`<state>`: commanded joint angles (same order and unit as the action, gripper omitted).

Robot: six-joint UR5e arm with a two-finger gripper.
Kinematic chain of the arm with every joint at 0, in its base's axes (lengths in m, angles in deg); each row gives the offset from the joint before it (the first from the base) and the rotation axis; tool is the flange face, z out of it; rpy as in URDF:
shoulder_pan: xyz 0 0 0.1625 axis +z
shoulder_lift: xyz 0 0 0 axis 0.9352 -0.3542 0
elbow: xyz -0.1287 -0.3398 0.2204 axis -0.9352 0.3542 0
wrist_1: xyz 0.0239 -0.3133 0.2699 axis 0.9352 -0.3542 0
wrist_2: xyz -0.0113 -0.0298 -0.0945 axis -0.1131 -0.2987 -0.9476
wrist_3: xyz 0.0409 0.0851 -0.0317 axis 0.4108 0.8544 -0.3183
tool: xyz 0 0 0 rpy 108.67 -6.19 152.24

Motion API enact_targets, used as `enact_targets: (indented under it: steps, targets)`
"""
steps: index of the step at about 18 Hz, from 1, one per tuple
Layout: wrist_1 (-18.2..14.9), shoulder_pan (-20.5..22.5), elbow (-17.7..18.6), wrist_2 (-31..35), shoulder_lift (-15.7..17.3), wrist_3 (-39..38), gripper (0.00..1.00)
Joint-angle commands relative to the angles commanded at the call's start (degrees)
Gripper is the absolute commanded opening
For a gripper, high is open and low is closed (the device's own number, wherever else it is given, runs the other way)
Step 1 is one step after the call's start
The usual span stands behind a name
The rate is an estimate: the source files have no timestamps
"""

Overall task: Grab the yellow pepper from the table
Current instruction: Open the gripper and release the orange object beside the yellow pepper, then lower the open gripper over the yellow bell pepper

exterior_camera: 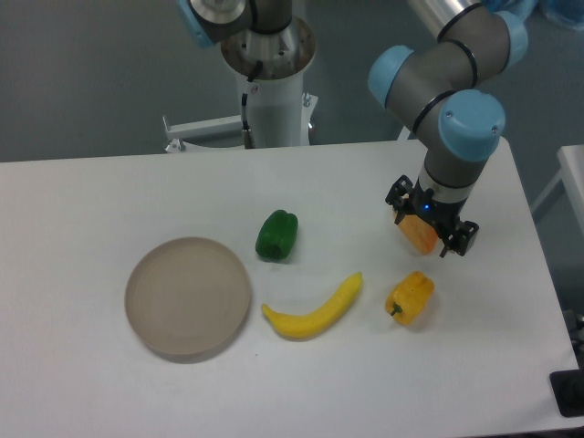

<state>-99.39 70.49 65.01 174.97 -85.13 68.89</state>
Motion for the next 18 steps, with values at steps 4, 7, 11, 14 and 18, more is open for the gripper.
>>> enact_targets:
  steps: [4,7,11,14,18]
  targets:
    - [0.0,0.09,0.0,0.0,0.0,0.0,1.0]
    - [0.17,0.0,0.44,0.0,0.0,0.0,1.0]
    - [3.06,-0.26,0.09,-0.62,-0.88,-0.09,1.0]
    - [8.68,-0.44,-0.35,-0.7,-2.63,-0.88,1.0]
    - [9.4,-0.79,-2.99,-0.79,-5.09,-1.66,1.0]
